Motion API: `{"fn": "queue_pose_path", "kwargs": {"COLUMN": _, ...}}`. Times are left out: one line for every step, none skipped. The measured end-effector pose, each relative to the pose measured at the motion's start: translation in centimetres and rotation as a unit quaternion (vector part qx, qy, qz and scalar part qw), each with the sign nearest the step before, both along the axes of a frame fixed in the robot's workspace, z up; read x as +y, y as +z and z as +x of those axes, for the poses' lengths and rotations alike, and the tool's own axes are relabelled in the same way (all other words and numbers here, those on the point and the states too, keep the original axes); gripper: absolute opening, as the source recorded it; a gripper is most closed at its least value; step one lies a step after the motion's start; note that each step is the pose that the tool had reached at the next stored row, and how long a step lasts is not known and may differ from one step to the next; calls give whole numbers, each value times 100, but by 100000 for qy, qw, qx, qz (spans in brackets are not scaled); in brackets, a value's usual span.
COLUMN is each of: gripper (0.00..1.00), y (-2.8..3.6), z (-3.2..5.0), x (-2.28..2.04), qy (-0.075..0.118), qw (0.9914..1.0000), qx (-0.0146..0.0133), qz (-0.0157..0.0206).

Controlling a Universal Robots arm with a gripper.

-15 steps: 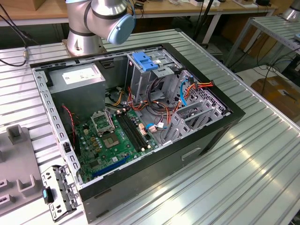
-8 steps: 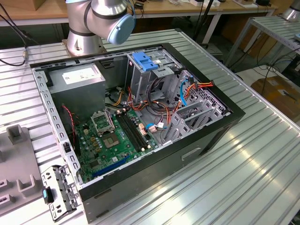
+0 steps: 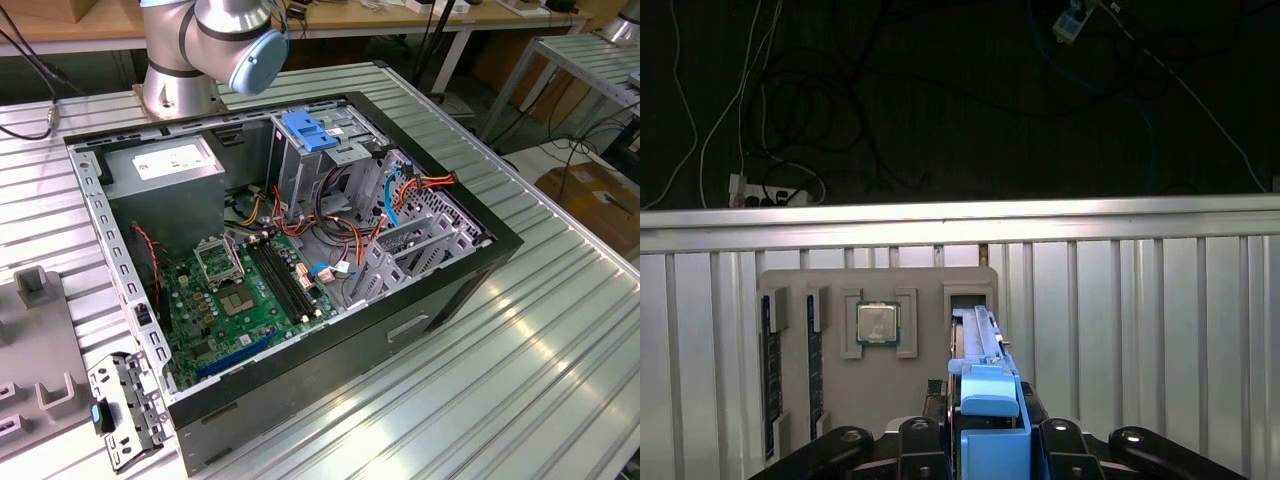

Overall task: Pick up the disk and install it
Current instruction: 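Pick up the disk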

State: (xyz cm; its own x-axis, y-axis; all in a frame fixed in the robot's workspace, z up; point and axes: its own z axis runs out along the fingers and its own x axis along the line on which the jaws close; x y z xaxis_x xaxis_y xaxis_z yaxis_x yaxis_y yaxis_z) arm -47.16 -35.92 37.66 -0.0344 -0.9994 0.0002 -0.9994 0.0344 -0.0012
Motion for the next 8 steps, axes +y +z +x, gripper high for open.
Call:
{"fn": "queue_pose_path", "kwargs": {"gripper": 37, "y": 7, "z": 0, "x": 0, "qy": -1, "qw": 100000, "qx": 2, "qz": 0}}
{"fn": "queue_pose_path", "kwargs": {"gripper": 37, "y": 22, "z": 0, "x": 0, "qy": -1, "qw": 100000, "qx": 0, "qz": 7}}
{"fn": "queue_pose_path", "kwargs": {"gripper": 37, "y": 36, "z": 0, "x": 0, "qy": -1, "qw": 100000, "qx": 5, "qz": 6}}
{"fn": "queue_pose_path", "kwargs": {"gripper": 37, "y": 45, "z": 0, "x": 0, "qy": -1, "qw": 100000, "qx": 3, "qz": 10}}
{"fn": "queue_pose_path", "kwargs": {"gripper": 37, "y": 51, "z": 0, "x": 0, "qy": 0, "qw": 100000, "qx": 0, "qz": 13}}
{"fn": "queue_pose_path", "kwargs": {"gripper": 37, "y": 63, "z": 0, "x": 0, "qy": -1, "qw": 100000, "qx": 9, "qz": 19}}
{"fn": "queue_pose_path", "kwargs": {"gripper": 37, "y": 70, "z": 0, "x": 0, "qy": -1, "qw": 100000, "qx": 6, "qz": 26}}
{"fn": "queue_pose_path", "kwargs": {"gripper": 37, "y": 79, "z": 0, "x": 0, "qy": 1, "qw": 100000, "qx": 7, "qz": 30}}
